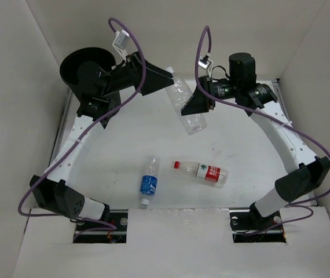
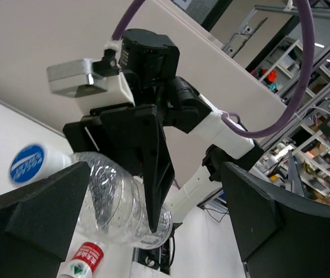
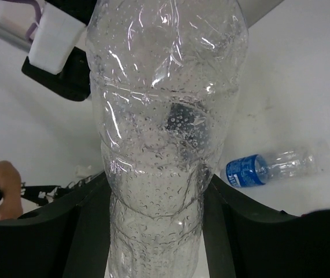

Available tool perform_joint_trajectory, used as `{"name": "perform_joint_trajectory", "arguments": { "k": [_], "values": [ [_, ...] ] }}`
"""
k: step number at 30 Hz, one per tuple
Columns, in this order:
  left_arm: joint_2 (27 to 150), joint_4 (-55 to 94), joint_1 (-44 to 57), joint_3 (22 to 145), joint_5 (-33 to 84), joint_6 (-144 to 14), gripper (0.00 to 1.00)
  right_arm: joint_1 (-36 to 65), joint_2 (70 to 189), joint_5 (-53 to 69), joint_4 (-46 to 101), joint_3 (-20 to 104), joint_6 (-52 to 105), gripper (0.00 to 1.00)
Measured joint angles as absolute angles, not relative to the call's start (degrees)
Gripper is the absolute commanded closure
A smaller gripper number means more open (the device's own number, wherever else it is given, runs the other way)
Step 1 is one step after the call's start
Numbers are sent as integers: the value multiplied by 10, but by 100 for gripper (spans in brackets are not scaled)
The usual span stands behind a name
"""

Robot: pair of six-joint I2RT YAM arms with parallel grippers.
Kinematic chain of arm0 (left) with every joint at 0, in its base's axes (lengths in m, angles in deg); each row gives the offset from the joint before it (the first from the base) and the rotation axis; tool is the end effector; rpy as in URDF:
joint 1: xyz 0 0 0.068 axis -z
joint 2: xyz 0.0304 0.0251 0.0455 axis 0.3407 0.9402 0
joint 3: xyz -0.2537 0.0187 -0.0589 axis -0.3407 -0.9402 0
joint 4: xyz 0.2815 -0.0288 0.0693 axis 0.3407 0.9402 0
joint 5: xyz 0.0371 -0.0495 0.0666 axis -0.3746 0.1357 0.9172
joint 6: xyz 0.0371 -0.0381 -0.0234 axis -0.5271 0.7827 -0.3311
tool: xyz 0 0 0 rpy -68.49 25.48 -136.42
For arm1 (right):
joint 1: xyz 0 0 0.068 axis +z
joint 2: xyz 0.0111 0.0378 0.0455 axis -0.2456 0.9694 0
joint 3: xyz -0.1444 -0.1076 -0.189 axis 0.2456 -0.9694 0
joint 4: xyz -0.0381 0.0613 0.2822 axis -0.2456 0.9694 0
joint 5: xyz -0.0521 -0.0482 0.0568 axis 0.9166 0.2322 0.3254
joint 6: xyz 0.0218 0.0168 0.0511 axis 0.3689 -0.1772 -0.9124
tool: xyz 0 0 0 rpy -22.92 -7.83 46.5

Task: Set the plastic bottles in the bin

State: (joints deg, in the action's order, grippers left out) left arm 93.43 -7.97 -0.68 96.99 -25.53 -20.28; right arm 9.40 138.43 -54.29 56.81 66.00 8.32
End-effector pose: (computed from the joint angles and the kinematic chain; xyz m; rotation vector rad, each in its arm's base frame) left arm 0.2937 -0.1404 0.5023 0.7089 1.2734 -1.5982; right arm 0.3185 0.1817 0.4407 -0.8724 1.8588 1.6987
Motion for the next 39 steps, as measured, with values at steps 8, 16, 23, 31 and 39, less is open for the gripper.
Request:
{"name": "perform_joint_trajectory", "arguments": {
  "k": [8, 16, 23, 31, 39],
  "values": [
    [964, -119, 21, 979, -234, -204, 0, 85, 1384, -549, 568, 659, 51, 100],
    [971, -89, 24, 984, -263, -202, 0, -33, 1387, -501, 543, 690, 67, 100],
    [978, -86, 25, 972, -266, -203, 0, -8, 1385, -491, 519, 719, 68, 100],
    [1014, -86, 31, 972, -261, -205, 0, 57, 1385, -496, 520, 718, 67, 100],
    [1027, -86, 32, 973, -255, -214, 0, 68, 1385, -499, 516, 697, 64, 100]
  ]
}}
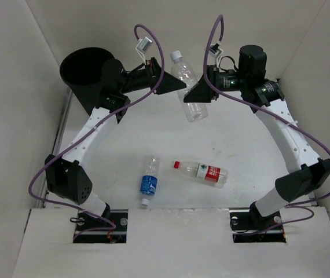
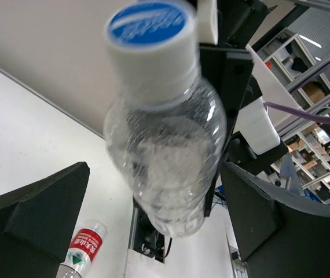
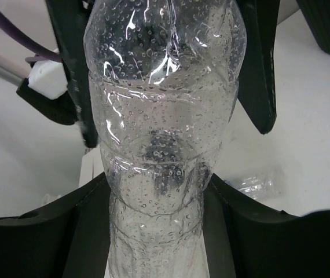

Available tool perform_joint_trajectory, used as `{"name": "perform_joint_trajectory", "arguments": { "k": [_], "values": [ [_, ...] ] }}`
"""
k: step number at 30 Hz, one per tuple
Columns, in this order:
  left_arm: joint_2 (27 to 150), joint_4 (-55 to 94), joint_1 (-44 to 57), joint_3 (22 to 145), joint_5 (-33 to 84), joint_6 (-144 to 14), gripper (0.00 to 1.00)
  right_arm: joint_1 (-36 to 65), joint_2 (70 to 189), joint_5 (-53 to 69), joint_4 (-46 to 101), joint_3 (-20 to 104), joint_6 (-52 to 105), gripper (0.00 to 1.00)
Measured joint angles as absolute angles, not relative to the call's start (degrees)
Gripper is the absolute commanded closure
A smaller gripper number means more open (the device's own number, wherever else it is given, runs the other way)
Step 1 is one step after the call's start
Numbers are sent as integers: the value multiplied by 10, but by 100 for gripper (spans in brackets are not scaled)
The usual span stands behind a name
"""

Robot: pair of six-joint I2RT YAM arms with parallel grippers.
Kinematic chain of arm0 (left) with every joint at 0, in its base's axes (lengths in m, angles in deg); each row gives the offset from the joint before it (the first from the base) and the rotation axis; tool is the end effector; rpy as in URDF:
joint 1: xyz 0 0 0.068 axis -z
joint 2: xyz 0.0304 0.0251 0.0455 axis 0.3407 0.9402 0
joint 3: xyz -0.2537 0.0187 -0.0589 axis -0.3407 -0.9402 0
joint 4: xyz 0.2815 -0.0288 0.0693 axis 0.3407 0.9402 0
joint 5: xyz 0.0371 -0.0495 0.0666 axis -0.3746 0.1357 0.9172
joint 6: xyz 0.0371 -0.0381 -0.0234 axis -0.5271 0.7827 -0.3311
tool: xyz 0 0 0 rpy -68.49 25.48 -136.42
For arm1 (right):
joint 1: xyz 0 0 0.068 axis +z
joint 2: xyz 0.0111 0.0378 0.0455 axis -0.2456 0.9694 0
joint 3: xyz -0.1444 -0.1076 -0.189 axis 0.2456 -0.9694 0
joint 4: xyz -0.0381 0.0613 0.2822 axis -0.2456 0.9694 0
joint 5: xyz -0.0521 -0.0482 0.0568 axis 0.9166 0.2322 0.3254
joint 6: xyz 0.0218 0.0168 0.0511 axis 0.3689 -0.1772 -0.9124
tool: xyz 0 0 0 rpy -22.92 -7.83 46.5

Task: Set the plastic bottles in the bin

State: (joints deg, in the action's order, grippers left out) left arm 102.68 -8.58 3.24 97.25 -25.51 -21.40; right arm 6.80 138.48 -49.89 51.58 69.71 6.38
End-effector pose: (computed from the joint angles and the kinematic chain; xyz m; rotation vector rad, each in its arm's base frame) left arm 0.3365 -0.1828 0.4510 0.7035 1.3967 -1.6824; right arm 0.3264 0.1657 0.4698 -0.8075 1.7581 1.5701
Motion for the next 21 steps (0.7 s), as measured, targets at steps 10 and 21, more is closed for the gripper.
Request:
{"name": "perform_joint_trajectory", "arguments": {
  "k": [10, 21],
  "values": [
    [1028, -85, 32, 992, -252, -219, 56, 86, 1385, -499, 516, 669, 62, 87],
    [1028, -24, 1, 992, -263, -271, 100, 78, 1380, -510, 516, 657, 63, 0]
  ]
}}
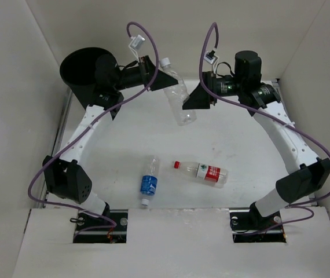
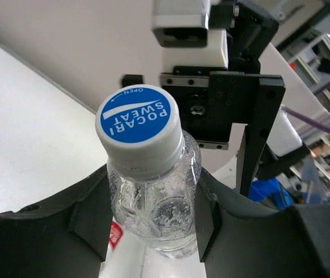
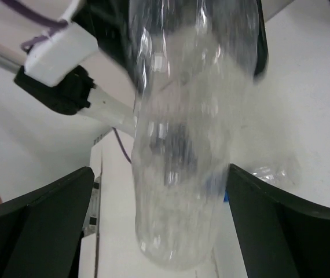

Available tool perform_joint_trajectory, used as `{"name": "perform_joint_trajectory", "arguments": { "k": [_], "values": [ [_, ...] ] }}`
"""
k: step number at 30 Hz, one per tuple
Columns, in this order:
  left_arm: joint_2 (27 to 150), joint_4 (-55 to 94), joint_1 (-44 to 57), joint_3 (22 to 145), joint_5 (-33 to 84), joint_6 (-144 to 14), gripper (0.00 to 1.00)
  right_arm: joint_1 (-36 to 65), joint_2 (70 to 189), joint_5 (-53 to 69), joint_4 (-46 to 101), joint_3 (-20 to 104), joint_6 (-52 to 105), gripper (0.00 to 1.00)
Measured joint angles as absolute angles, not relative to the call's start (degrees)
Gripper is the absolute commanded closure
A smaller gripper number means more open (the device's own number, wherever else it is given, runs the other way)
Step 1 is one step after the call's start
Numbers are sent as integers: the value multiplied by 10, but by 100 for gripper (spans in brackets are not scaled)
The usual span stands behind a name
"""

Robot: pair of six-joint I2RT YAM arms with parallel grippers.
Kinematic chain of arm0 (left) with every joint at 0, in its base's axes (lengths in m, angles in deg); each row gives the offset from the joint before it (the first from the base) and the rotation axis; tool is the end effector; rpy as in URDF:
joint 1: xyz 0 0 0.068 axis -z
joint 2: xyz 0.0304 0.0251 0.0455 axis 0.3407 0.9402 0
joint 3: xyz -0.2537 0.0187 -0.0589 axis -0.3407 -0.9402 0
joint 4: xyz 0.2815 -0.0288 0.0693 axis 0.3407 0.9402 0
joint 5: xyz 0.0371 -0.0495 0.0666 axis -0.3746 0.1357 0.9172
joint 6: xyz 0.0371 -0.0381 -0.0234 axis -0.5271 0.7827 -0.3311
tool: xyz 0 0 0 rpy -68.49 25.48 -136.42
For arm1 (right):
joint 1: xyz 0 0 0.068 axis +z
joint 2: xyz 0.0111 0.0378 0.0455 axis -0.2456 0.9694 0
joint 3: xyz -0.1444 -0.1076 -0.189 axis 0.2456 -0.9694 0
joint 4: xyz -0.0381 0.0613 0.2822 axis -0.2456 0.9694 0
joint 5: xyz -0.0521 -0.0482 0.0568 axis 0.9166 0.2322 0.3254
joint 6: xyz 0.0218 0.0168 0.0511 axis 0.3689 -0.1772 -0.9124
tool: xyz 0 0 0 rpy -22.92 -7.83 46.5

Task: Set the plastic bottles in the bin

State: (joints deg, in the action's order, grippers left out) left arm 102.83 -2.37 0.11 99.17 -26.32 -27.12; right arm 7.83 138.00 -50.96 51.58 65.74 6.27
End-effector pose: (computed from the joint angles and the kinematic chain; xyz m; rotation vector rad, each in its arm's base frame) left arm 0.3475 -0.1651 0.4527 0.6982 1.4269 -1.5919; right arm 0.3260 0.1730 0.4488 -0.8127 1.8123 1.6194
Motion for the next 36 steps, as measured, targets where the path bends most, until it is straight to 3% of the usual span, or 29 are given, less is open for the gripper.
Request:
{"name": "perform_joint_trajectory", "arguments": {
  "k": [8, 14, 23, 28, 30, 31, 33, 35, 36],
  "values": [
    [1039, 41, -259, 1058, -259, -329, 100, -70, 1371, -500, 579, 589, 145, 0],
    [1079, 46, -421, 1183, -235, -356, 100, -81, 1351, -471, 647, 548, 242, 0],
    [1100, 83, -471, 1201, -143, -553, 100, -78, 1307, -455, 674, 516, 271, 0],
    [1130, 137, -431, 1201, -81, -697, 92, -88, 1285, -455, 673, 533, 260, 0],
    [1142, 160, -411, 1201, -60, -747, 81, -93, 1272, -456, 673, 535, 255, 0],
    [1147, 170, -403, 1200, -51, -767, 66, -95, 1264, -456, 673, 535, 252, 0],
    [1152, 187, -387, 1199, -39, -801, 19, -99, 1248, -457, 669, 534, 244, 0],
    [1153, 197, -375, 1193, -27, -826, 0, -102, 1229, -457, 662, 523, 240, 0],
    [1153, 199, -372, 1192, -21, -832, 0, -104, 1218, -456, 662, 516, 239, 0]
  ]
}}
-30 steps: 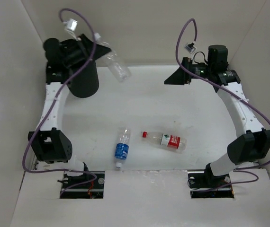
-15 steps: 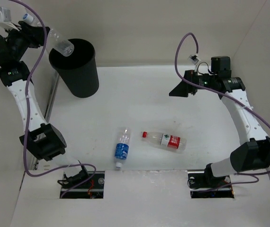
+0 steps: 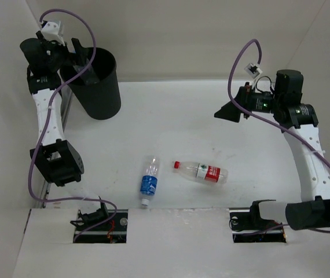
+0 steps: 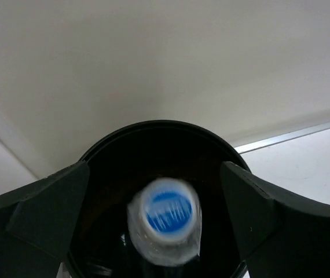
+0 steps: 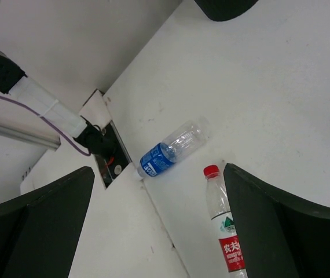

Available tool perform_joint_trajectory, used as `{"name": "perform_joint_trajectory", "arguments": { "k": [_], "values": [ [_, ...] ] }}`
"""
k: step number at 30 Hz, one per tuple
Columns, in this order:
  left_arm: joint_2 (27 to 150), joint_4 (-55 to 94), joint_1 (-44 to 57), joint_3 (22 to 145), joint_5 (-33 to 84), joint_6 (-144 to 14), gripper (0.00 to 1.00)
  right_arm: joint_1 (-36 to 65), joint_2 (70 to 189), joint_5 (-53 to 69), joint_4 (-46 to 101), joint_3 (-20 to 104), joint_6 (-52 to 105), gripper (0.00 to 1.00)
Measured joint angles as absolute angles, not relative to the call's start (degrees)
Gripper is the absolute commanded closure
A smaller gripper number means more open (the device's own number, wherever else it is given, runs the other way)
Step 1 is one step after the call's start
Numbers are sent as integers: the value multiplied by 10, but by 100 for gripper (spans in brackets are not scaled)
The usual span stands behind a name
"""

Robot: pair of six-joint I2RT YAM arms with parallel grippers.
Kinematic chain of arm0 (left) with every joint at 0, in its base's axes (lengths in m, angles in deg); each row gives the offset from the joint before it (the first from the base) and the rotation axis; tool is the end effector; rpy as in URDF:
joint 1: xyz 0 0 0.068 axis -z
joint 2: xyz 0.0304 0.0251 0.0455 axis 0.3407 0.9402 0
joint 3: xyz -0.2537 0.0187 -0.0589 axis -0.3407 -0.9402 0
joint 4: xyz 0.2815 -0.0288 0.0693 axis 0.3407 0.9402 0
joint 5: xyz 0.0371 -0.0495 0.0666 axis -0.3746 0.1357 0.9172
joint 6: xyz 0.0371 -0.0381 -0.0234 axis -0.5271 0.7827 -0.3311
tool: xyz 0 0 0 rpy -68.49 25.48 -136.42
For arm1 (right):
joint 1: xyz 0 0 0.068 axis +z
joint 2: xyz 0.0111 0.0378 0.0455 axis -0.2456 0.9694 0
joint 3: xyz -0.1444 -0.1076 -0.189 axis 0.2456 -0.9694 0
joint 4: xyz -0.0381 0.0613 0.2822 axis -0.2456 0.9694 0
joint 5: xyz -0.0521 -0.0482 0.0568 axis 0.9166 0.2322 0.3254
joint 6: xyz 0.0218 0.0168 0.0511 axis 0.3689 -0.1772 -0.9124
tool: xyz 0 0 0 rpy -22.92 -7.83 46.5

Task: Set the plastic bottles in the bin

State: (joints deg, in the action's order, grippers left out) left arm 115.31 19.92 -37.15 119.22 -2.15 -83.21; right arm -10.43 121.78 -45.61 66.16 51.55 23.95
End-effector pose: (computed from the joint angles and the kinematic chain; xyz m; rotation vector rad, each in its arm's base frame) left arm 0.4345 0.1092 0.4619 0.3807 1.4161 -0.1108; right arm 0.2858 0.0552 0.4271 -0.5758 1.8976 1.2185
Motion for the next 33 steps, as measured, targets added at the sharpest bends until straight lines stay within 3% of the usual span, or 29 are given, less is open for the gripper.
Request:
{"name": "perform_joint_trajectory", "arguments": {
  "k": [4, 10, 16, 22, 33],
  "values": [
    [1151, 204, -368, 1192, 5, -852, 0, -104, 1187, -418, 661, 484, 248, 0],
    [1075, 278, -348, 1182, 121, -858, 0, -12, 1164, -223, 689, 390, 365, 0],
    [825, 351, -316, 1108, 159, -856, 0, 103, 1174, -72, 720, 254, 450, 0],
    [632, 369, -359, 1070, 141, -849, 0, 166, 1192, -4, 733, 210, 514, 0],
    [642, 443, -390, 1038, 102, -843, 0, 287, 1220, 76, 731, 172, 640, 0]
  ]
}}
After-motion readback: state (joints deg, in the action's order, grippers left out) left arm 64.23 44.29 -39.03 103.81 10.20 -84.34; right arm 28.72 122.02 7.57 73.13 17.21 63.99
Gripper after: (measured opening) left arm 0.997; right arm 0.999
